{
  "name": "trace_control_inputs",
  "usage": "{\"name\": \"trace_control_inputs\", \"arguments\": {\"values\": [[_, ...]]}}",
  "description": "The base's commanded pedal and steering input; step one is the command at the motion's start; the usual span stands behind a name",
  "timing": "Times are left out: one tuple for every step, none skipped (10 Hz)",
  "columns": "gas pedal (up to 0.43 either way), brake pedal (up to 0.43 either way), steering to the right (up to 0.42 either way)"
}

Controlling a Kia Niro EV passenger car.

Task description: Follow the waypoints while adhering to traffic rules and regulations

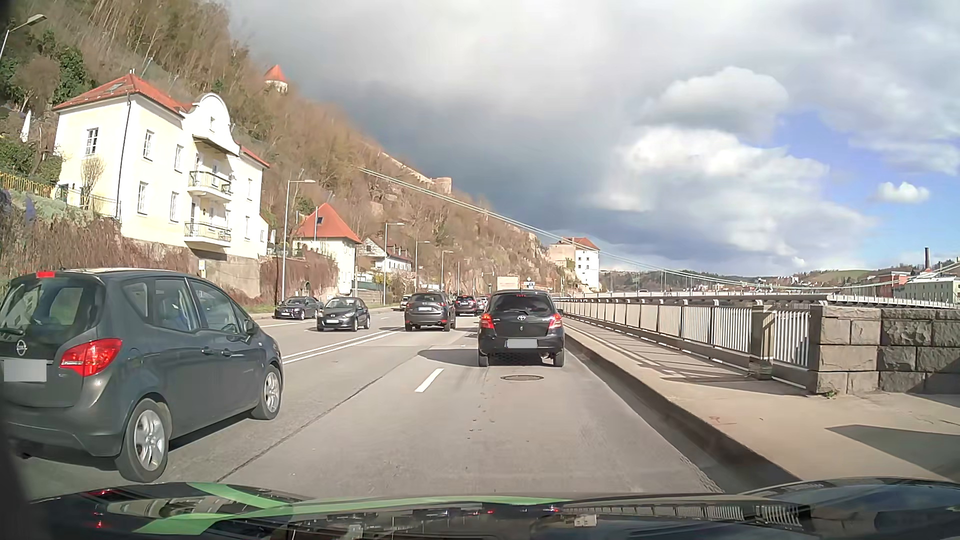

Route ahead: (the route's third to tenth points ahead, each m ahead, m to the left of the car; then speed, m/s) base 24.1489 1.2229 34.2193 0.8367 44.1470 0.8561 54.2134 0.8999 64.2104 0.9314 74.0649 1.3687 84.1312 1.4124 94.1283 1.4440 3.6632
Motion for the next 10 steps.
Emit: {"name": "trace_control_inputs", "arguments": {"values": [[0.000,0.000,-0.001],[0.000,0.000,-0.001],[0.000,0.000,-0.001],[0.000,0.037,-0.001],[0.000,0.110,-0.001],[0.000,0.165,-0.001],[0.000,0.189,-0.001],[0.000,0.189,-0.001],[0.000,0.189,-0.001],[0.000,0.165,-0.001]]}}
